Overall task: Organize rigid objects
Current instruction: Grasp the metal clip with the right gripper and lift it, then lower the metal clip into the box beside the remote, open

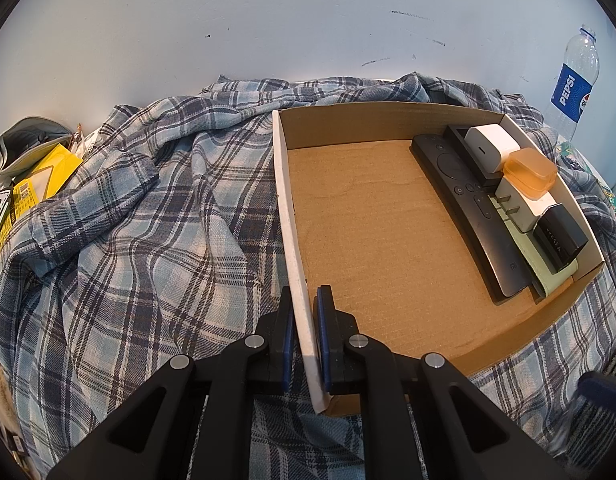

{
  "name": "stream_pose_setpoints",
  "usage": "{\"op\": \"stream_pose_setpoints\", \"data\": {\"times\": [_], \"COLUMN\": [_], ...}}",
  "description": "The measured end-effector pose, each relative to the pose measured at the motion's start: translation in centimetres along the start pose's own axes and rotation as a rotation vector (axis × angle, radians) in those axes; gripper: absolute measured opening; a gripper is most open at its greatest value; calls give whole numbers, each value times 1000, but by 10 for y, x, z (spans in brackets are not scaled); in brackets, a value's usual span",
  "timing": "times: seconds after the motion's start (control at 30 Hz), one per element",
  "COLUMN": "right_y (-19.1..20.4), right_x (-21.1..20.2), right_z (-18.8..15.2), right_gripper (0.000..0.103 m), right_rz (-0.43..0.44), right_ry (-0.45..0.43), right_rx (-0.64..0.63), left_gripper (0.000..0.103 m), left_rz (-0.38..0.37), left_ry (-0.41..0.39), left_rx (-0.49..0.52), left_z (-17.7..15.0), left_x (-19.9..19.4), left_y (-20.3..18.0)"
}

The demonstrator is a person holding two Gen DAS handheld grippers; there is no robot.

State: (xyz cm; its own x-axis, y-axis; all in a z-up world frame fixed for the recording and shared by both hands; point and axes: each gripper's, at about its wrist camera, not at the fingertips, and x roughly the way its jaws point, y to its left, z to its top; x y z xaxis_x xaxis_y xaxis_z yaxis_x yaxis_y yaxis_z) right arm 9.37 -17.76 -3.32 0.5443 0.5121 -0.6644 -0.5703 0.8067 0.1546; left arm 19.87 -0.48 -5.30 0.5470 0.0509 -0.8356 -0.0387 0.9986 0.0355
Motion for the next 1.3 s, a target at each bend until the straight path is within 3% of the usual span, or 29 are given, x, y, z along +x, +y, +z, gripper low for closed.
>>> {"op": "stream_pose_setpoints", "data": {"times": [0.2,0.43,0.67,0.83,1.3], "right_y": [-6,-21,-52,-56,-20], "right_x": [-14,-23,-27,-18,48], "right_z": [9,33,55,58,69], "right_gripper": [50,50,50,50,50], "right_rz": [-15,-121,-197,-179,-135], "right_ry": [-64,-135,-177,-161,-44], "right_rx": [5,-69,-61,-54,-198], "left_gripper": [10,10,10,10,10], "left_rz": [0,0,0,0,0], "left_ry": [0,0,0,0,0], "left_rx": [0,0,0,0,0], "left_z": [0,0,0,0,0], "left_x": [0,0,0,0,0], "left_y": [0,0,0,0,0]}}
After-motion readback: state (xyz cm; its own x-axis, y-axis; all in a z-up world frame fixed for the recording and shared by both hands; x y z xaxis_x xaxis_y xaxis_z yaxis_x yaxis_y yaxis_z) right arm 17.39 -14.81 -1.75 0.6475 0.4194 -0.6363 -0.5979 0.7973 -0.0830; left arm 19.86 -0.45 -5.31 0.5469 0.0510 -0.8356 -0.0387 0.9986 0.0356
